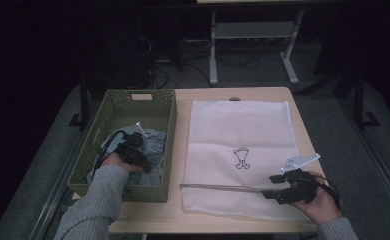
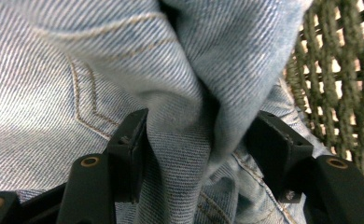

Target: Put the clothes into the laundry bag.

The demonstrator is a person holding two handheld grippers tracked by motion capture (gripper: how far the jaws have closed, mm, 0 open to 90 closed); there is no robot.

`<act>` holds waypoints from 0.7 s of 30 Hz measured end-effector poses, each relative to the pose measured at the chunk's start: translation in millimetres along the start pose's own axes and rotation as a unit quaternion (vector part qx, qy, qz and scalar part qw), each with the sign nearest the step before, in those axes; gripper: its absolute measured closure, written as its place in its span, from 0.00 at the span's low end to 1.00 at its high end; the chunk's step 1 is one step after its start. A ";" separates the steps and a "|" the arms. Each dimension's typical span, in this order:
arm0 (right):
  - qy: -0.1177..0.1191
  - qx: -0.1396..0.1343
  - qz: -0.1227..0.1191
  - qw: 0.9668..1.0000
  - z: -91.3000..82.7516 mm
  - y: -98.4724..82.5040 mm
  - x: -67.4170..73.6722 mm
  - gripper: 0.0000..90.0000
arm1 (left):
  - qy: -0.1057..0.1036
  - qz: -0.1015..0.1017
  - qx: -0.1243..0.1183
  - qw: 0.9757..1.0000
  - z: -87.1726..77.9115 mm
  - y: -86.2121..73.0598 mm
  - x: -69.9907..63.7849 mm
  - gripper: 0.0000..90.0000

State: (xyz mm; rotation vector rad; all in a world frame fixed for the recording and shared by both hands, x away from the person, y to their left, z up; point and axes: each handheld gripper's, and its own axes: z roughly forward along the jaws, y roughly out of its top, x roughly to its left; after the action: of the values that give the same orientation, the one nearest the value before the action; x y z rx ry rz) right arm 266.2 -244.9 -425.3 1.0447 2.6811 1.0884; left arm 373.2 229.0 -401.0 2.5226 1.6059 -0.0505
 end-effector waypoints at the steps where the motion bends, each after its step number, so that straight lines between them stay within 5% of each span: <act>1: 0.002 0.001 -0.006 1.000 1.6 2.6 -0.8 0.39 | 0.004 0.001 0.002 1.000 0.3 0.3 -1.1 0.44; 7: 0.008 0.009 -0.048 0.999 19.3 22.9 -2.3 0.51 | 0.004 -0.006 0.009 1.000 2.2 2.1 0.5 0.48; 11: 0.032 0.011 -0.059 0.998 38.1 28.7 -5.8 0.55 | -0.005 -0.014 0.013 1.000 2.7 2.8 4.4 0.51; 21: 0.031 0.061 -0.083 0.994 62.6 30.7 -2.6 0.74 | -0.004 -0.020 0.013 1.000 3.2 2.7 7.0 0.61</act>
State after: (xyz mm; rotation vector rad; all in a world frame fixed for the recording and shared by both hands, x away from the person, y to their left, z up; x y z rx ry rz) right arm 304.3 -193.4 -453.0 0.7967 2.8549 0.9537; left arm 378.8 233.7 -404.7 2.5074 1.6640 -0.0860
